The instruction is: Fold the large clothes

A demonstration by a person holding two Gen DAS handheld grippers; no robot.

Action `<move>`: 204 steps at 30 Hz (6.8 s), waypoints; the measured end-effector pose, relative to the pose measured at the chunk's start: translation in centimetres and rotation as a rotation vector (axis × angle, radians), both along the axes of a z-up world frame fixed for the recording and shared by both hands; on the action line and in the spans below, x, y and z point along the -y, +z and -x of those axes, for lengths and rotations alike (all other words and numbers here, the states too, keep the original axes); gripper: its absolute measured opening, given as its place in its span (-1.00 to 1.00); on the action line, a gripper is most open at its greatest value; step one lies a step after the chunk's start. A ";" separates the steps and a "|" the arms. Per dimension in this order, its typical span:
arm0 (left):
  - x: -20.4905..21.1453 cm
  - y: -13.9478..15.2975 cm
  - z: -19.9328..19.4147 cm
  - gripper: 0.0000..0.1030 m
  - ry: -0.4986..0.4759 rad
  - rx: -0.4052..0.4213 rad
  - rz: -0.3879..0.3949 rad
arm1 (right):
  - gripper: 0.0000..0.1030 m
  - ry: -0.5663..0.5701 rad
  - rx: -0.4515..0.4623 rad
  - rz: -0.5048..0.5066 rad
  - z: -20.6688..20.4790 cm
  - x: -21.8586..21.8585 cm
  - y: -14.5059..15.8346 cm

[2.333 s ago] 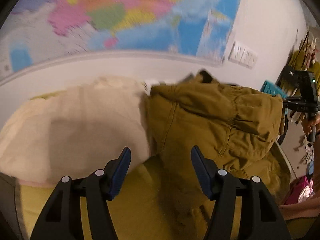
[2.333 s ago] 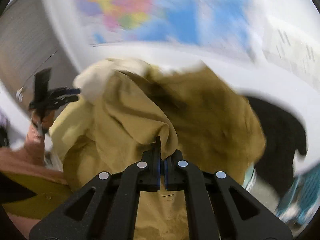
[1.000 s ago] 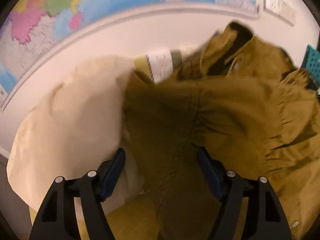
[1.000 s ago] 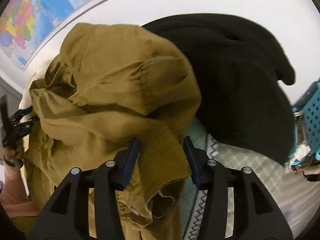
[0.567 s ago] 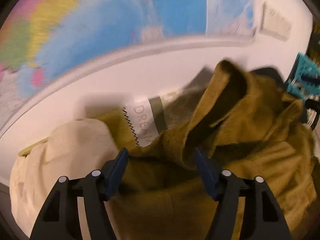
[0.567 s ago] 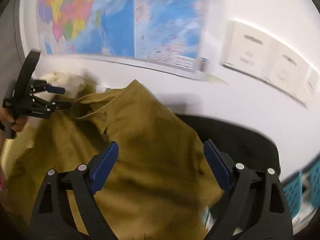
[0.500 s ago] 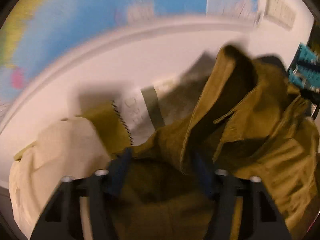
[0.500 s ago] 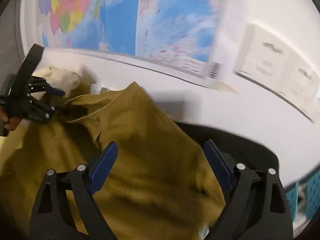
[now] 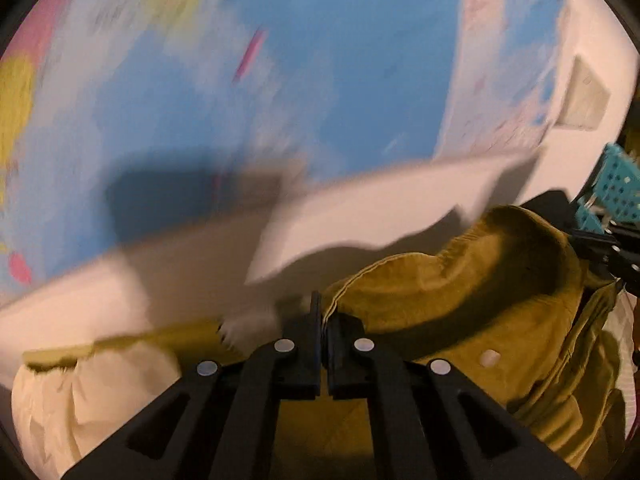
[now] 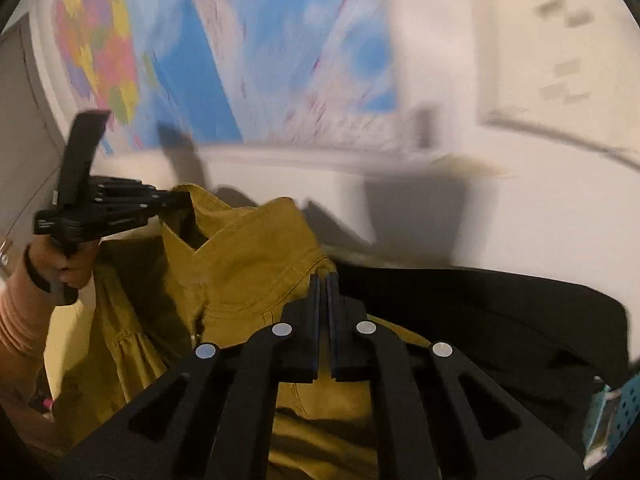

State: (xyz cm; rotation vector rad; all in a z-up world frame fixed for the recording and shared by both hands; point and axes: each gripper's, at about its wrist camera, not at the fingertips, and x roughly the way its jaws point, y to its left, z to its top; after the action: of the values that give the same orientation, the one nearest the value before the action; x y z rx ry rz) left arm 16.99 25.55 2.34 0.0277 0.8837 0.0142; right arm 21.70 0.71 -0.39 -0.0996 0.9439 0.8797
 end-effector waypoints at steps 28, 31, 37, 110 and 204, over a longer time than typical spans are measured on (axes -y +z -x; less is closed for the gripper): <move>-0.7 -1.1 13.4 0.24 -0.002 0.112 -0.200 | 0.21 0.117 0.261 0.153 14.5 0.4 2.6; -0.4 -0.6 10.3 0.23 -0.007 0.099 -0.158 | 0.68 0.059 0.378 0.231 12.1 -1.7 2.3; -1.5 -0.5 4.5 0.23 0.094 0.070 -0.089 | 0.72 0.016 0.174 0.271 3.8 -3.6 -1.8; -3.4 -11.1 36.4 0.70 -0.005 -0.093 0.317 | 0.64 -0.372 -0.282 -0.029 27.4 24.1 -1.4; -6.4 2.3 25.5 -0.75 -0.050 -0.058 0.653 | -0.74 -0.247 -0.405 -0.696 19.9 18.5 4.6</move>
State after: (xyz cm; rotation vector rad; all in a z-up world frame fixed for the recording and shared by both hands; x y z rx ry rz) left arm -8.51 31.91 4.65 -0.5615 0.9118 -0.3224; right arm 1.76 -17.75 4.23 0.8005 0.9449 0.9688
